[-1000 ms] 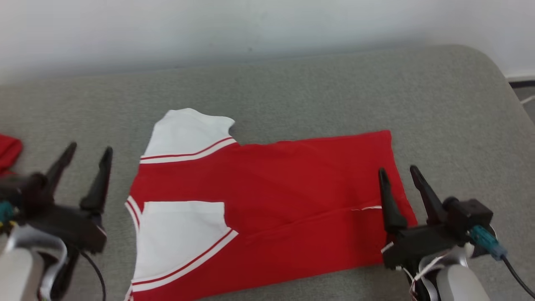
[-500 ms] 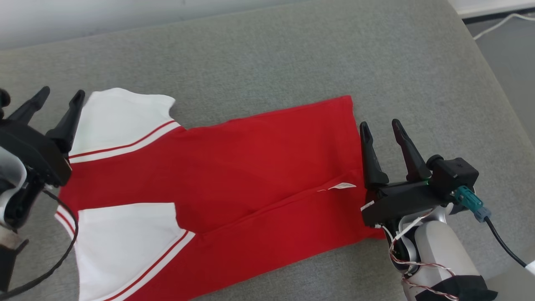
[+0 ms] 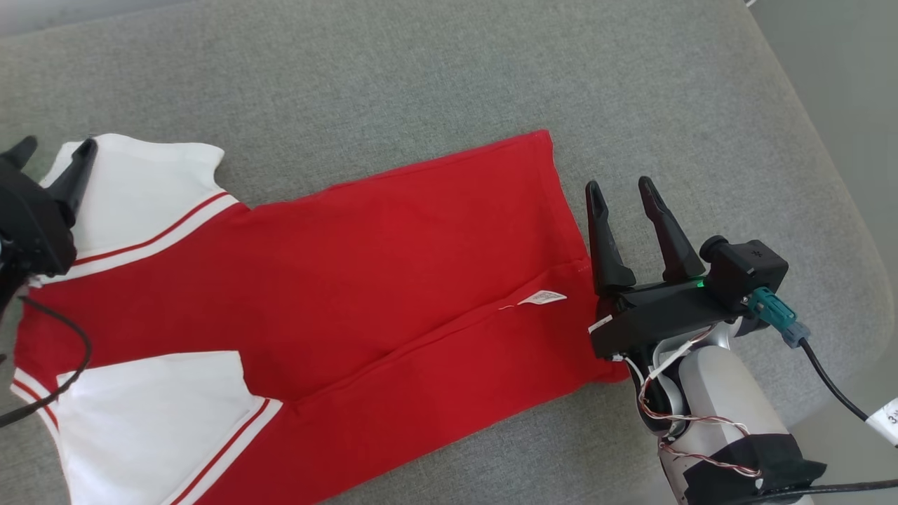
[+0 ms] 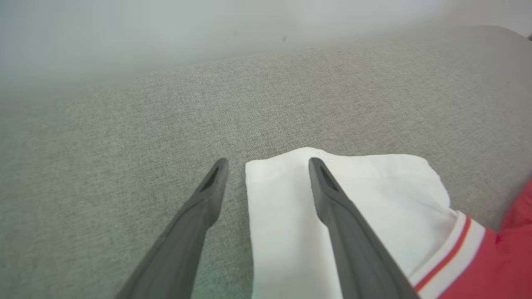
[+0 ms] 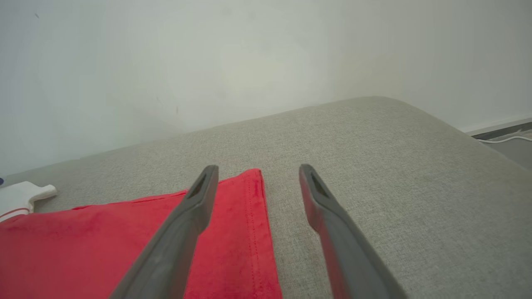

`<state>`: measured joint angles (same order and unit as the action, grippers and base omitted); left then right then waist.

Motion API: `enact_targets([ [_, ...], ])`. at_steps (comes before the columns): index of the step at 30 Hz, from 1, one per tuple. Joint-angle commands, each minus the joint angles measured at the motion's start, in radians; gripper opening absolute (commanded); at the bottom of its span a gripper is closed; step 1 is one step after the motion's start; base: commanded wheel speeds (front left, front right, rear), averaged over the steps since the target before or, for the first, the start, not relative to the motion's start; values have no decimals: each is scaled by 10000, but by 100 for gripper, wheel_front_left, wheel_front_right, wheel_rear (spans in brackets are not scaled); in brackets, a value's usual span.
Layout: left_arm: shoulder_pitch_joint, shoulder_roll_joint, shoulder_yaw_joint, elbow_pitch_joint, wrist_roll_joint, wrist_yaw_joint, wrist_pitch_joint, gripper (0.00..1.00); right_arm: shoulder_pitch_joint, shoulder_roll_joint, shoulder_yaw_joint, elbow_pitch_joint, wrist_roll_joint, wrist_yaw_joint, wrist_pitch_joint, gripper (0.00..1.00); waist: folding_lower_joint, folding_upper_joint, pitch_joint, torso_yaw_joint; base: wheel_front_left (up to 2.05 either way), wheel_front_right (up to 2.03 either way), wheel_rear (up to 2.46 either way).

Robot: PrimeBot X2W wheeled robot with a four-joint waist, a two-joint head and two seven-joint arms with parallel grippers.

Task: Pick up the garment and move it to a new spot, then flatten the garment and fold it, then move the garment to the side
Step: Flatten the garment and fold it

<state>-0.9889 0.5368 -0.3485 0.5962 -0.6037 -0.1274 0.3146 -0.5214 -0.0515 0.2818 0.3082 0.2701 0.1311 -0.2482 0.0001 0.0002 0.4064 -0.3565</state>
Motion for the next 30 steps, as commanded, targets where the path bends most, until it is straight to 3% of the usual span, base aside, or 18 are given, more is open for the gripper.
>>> enact_targets([
  [1,-100,76,-47,193,32,0,-17,100,-87,17,46,46,30,-6,-76,100,-1,-2,96,-79,0,0,0],
  [19,-837,-181,-696,1354,-192,-20,-216,100,-550,13,340,345,179,-6,-152,100,-1,-2,313,-70,0,0,0],
  [20,-881,-179,-732,1435,-208,-20,-200,95,-585,12,353,373,191,-6,-156,100,-1,-2,318,-82,0,0,0],
  [21,-924,-179,-785,1506,-198,-21,-219,74,-601,13,355,419,177,-6,-159,100,-1,-2,314,-90,0,0,0],
  [22,-955,-196,-838,1567,-213,-23,-246,44,-606,13,353,462,166,-6,-159,100,-1,-2,303,-91,0,0,0],
  [23,-939,-234,-906,1624,-234,-23,-281,0,-611,13,324,510,143,-6,-162,100,-1,-2,279,-72,0,0,0],
  [30,-1154,-207,-1268,1520,-407,-17,-899,0,-1142,10,269,1057,-115,-6,443,100,-1,-2,91,174,0,0,0],
])
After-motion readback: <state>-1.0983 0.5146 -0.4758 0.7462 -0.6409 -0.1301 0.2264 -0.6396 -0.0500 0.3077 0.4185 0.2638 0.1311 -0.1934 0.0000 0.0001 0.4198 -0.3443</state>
